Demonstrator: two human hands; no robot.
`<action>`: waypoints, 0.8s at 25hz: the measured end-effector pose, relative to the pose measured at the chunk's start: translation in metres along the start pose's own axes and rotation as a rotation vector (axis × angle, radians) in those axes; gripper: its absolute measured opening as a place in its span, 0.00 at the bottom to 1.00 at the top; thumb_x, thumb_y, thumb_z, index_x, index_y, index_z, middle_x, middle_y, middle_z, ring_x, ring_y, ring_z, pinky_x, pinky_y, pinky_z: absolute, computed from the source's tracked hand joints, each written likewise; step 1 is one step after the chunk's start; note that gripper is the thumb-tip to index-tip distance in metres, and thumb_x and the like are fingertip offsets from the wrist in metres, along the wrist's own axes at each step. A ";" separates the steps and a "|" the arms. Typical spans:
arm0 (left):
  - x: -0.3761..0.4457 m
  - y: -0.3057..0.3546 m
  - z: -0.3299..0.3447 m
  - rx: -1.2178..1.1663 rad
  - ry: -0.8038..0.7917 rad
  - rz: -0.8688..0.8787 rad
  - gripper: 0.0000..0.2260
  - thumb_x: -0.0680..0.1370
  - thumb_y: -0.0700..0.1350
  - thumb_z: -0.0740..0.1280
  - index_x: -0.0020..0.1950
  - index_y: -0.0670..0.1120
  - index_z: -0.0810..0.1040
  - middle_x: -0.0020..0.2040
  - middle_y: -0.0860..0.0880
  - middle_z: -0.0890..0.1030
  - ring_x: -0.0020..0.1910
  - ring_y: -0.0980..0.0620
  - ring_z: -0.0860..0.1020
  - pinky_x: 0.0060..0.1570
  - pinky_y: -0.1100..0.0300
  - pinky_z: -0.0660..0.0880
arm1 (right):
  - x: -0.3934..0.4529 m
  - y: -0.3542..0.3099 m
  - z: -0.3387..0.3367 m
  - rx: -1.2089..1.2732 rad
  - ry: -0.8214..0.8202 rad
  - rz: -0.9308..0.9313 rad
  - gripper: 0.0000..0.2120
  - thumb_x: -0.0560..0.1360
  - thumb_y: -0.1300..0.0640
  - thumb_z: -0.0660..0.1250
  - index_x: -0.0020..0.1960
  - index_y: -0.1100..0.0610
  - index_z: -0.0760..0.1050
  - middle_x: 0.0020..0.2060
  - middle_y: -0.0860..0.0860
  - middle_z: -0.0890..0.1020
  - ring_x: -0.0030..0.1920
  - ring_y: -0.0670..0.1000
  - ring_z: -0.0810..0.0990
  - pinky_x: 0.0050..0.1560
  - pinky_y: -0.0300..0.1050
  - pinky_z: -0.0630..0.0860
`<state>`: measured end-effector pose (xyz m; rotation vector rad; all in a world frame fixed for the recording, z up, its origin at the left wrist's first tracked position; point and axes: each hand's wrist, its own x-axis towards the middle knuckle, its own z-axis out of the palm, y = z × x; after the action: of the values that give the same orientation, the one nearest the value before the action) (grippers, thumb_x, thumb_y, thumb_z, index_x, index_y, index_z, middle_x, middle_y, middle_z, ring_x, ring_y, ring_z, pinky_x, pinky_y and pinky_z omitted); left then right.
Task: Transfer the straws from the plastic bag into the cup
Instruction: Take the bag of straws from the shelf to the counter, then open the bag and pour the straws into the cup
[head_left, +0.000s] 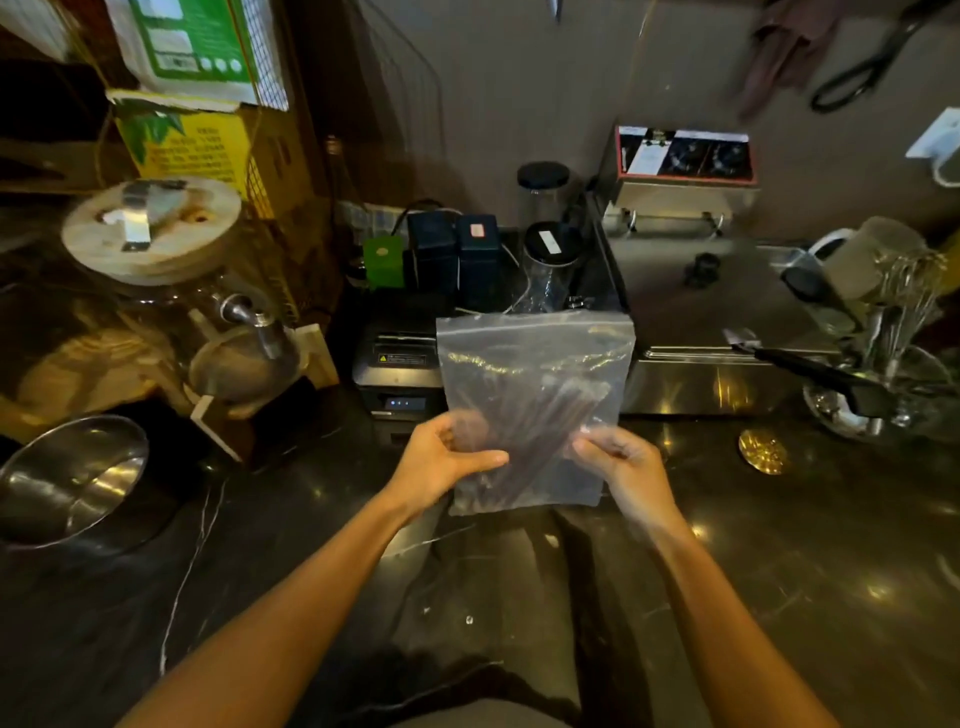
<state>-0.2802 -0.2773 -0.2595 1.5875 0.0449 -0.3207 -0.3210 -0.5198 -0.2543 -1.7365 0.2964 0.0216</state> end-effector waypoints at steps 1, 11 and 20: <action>-0.002 -0.004 -0.001 0.000 -0.011 0.015 0.20 0.68 0.36 0.81 0.57 0.46 0.83 0.54 0.42 0.86 0.54 0.48 0.86 0.52 0.58 0.83 | -0.002 0.010 -0.001 -0.011 -0.010 0.018 0.05 0.78 0.63 0.72 0.53 0.60 0.85 0.48 0.54 0.88 0.52 0.53 0.87 0.62 0.54 0.81; 0.003 -0.002 -0.001 0.163 0.030 0.203 0.08 0.78 0.38 0.73 0.56 0.42 0.85 0.51 0.47 0.88 0.51 0.51 0.86 0.55 0.54 0.82 | -0.007 -0.001 -0.004 -0.073 0.233 0.037 0.15 0.77 0.56 0.75 0.63 0.54 0.79 0.59 0.49 0.82 0.59 0.47 0.81 0.58 0.45 0.79; -0.004 0.012 0.025 0.348 -0.018 0.469 0.08 0.79 0.44 0.72 0.57 0.48 0.87 0.54 0.54 0.88 0.54 0.57 0.85 0.56 0.50 0.83 | -0.007 -0.107 0.021 0.036 0.173 0.097 0.27 0.78 0.39 0.69 0.38 0.64 0.81 0.27 0.54 0.82 0.23 0.51 0.77 0.25 0.40 0.75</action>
<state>-0.2856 -0.3016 -0.2469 1.8792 -0.4112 0.0291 -0.3025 -0.4817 -0.1533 -1.6902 0.5051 -0.0632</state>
